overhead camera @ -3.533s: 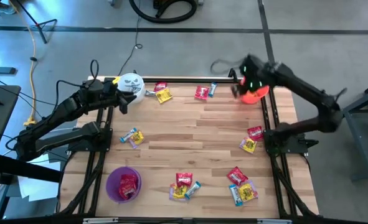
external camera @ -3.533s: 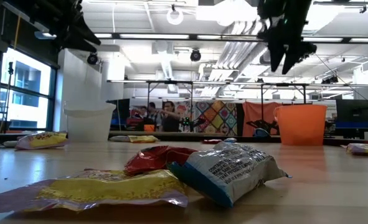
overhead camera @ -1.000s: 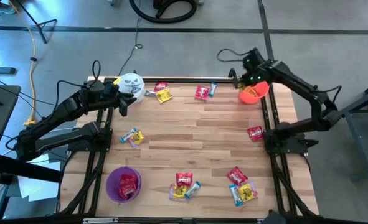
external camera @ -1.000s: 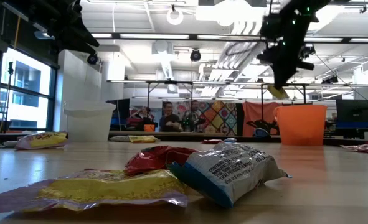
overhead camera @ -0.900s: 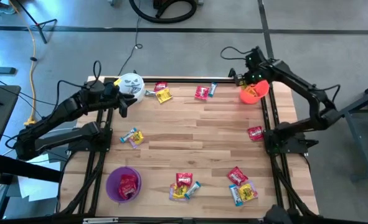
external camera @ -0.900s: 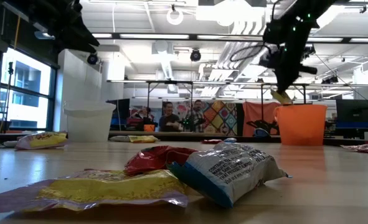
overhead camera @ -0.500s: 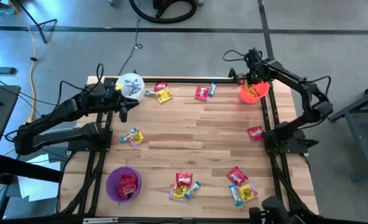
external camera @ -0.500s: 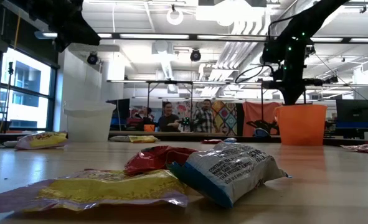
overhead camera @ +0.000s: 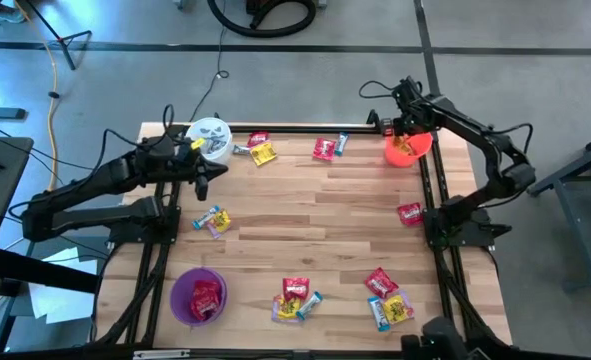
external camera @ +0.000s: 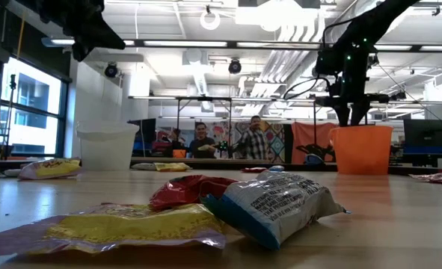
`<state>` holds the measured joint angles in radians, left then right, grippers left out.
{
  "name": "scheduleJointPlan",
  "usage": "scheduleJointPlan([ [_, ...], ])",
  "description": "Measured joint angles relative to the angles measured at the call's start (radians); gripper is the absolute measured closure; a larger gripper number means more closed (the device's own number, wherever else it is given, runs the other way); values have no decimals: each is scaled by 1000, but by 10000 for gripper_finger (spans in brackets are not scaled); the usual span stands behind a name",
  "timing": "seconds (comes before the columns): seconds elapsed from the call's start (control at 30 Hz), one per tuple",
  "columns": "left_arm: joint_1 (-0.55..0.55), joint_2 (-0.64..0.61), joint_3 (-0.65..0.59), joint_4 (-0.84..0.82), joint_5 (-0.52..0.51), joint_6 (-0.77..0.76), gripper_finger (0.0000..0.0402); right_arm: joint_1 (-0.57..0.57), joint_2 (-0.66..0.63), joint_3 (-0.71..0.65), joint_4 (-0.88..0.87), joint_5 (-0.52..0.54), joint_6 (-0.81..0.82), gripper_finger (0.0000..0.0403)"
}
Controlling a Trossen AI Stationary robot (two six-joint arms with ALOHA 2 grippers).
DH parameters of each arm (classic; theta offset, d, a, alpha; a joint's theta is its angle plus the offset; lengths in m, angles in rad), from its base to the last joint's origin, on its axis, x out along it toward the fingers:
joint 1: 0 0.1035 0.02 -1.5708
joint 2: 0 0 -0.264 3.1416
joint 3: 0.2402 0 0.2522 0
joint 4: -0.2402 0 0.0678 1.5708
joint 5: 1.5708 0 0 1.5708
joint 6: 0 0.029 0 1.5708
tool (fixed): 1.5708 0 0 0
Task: Sort candy
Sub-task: Put the yellow candy into the orange bucket
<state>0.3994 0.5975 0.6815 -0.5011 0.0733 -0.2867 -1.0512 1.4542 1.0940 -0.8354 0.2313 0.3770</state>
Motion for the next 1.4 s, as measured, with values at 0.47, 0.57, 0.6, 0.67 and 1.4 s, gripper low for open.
scheduleJointPlan([
  [0.47,-44,112,0,115,0,2,401,155,-121,124,-28,-66,-64,344],
  [0.57,-47,130,0,136,0,3,401,246,-132,91,13,-78,-57,391],
  [0.6,-49,136,0,145,0,8,401,281,-134,81,29,-79,-46,396],
  [0.67,-49,146,0,161,1,20,401,354,-136,65,70,-80,-10,390],
  [1.4,-63,287,0,216,75,62,401,923,-136,-322,862,13,210,402],
])
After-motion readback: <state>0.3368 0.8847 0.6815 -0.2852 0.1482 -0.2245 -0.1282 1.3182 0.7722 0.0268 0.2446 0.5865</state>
